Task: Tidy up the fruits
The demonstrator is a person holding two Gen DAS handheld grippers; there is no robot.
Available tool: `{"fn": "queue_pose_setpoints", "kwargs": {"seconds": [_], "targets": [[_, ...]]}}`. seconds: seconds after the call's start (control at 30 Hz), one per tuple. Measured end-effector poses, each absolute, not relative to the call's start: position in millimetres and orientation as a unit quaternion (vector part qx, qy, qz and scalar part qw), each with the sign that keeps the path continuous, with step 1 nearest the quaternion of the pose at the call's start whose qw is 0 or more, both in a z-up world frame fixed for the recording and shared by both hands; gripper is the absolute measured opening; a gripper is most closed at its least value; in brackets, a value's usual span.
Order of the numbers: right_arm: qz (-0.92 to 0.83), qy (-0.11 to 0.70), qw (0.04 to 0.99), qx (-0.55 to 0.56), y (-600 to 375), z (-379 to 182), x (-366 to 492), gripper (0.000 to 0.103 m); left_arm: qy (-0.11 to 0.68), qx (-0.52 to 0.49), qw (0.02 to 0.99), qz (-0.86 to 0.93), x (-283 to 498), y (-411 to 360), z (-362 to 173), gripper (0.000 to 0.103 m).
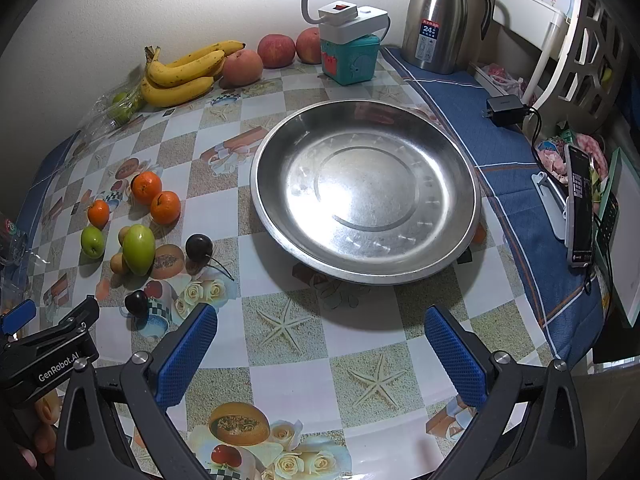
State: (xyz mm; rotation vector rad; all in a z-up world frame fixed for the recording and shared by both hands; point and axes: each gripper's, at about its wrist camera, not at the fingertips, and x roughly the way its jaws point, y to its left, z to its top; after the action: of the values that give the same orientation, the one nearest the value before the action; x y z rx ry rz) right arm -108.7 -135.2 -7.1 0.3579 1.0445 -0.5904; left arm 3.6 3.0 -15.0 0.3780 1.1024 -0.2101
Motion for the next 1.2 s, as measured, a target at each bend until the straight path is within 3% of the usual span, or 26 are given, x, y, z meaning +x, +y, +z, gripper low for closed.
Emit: {"fn": "queue_pose_setpoints", "kwargs": {"seconds": [0.47, 1.2], "targets": [[-0.271, 0.495, 0.808, 0.167, -134, -10, -107, 0.103, 0.527, 0.177, 0.825, -0.096, 6, 3, -19, 0.103], [-0.198, 0.500, 0.817, 0.207, -128, -4, -23, 0.103, 0.577, 0.135, 0.795, -0.129, 28, -13, -45, 0.103]]}}
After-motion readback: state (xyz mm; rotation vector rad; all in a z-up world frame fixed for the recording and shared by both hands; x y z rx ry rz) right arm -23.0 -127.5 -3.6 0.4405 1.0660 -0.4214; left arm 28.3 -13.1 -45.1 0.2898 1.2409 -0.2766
